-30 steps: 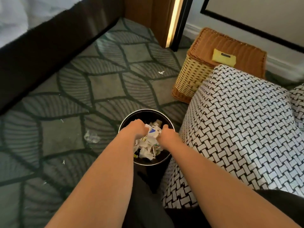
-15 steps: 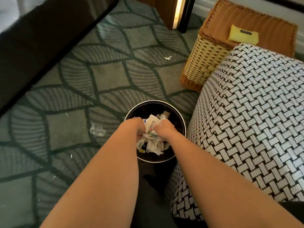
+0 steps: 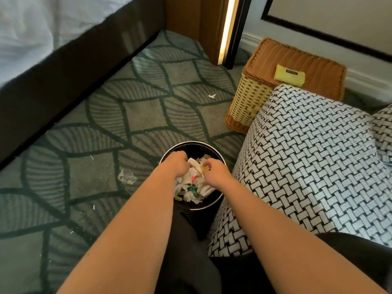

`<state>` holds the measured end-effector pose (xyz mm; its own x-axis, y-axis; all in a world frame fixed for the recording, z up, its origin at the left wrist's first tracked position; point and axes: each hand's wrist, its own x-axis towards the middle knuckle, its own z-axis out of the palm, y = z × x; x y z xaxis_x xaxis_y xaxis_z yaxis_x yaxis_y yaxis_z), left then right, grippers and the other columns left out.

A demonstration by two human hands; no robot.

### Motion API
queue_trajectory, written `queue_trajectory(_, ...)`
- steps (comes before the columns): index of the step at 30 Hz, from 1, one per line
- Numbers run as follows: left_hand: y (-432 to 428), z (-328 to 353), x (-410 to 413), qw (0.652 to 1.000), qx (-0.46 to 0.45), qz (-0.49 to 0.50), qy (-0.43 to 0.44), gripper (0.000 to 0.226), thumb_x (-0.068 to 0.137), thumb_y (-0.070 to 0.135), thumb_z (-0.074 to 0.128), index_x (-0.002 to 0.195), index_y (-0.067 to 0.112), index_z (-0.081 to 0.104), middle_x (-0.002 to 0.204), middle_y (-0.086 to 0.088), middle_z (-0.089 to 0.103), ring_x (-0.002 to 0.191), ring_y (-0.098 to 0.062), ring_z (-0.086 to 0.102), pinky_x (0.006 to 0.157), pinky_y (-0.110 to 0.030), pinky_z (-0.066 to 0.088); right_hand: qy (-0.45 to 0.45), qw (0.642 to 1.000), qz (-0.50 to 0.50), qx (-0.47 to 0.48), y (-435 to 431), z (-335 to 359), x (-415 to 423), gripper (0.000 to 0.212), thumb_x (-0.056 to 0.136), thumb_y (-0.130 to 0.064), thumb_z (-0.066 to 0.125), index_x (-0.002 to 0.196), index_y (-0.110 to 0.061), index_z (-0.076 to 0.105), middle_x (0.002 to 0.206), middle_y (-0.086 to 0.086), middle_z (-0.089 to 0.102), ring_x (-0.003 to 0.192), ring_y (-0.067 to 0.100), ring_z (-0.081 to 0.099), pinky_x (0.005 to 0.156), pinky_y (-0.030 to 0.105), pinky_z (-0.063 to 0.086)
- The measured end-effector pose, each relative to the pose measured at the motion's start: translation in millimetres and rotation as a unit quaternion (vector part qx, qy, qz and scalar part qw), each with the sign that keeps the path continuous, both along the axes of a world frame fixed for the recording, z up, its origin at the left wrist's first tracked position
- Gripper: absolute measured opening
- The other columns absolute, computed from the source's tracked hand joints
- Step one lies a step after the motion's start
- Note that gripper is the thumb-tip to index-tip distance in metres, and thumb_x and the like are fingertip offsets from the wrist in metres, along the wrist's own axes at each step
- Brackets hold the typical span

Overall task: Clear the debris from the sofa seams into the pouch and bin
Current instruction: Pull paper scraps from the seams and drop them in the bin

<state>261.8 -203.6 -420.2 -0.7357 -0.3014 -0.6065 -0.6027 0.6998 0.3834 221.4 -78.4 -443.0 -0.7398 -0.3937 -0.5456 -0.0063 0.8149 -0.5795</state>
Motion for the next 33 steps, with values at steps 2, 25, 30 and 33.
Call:
queue_trajectory(2, 10, 15, 8, 0.999, 0.015, 0.01, 0.032, 0.028, 0.095, 0.016, 0.044, 0.119, 0.005, 0.055, 0.125, -0.014, 0.056, 0.115, -0.029, 0.05, 0.093, -0.034, 0.039, 0.017, 1.0, 0.014, -0.017, 9, 20, 7, 0.034, 0.091, -0.008, 0.045, 0.123, -0.01, 0.054, 0.13, 0.01, 0.052, 0.116, 0.024, 0.049, 0.09, 0.029, 0.04)
queue_trajectory(25, 181, 248, 72, 0.944, 0.055, -0.24, 0.221, 0.028, 0.096, 0.035, 0.042, 0.116, 0.022, 0.057, 0.118, 0.003, 0.057, 0.1, -0.011, 0.057, 0.081, -0.026, 0.046, 0.195, 0.973, 0.125, -0.018, 230, 247, 73, 0.024, 0.095, -0.026, 0.045, 0.112, -0.015, 0.057, 0.114, 0.003, 0.059, 0.1, 0.014, 0.053, 0.089, 0.029, 0.044)
queue_trajectory(30, 236, 281, 87, 0.926, 0.031, -0.316, 0.202, 0.027, 0.095, 0.037, 0.041, 0.114, 0.023, 0.055, 0.119, 0.005, 0.056, 0.077, -0.003, 0.053, 0.064, -0.022, 0.039, 0.188, 0.98, 0.056, -0.036, 295, 266, 96, 0.027, 0.096, -0.029, 0.043, 0.115, -0.017, 0.058, 0.119, 0.0, 0.058, 0.105, 0.013, 0.053, 0.094, 0.031, 0.042)
queue_trajectory(33, 276, 287, 98, 0.909, 0.029, -0.374, 0.18, 0.032, 0.095, 0.04, 0.042, 0.118, 0.022, 0.054, 0.124, 0.003, 0.055, 0.095, -0.009, 0.054, 0.081, -0.027, 0.044, 0.178, 0.983, 0.01, -0.035, 338, 264, 114, 0.028, 0.096, -0.032, 0.042, 0.117, -0.02, 0.055, 0.122, -0.001, 0.057, 0.108, 0.013, 0.053, 0.097, 0.034, 0.042)
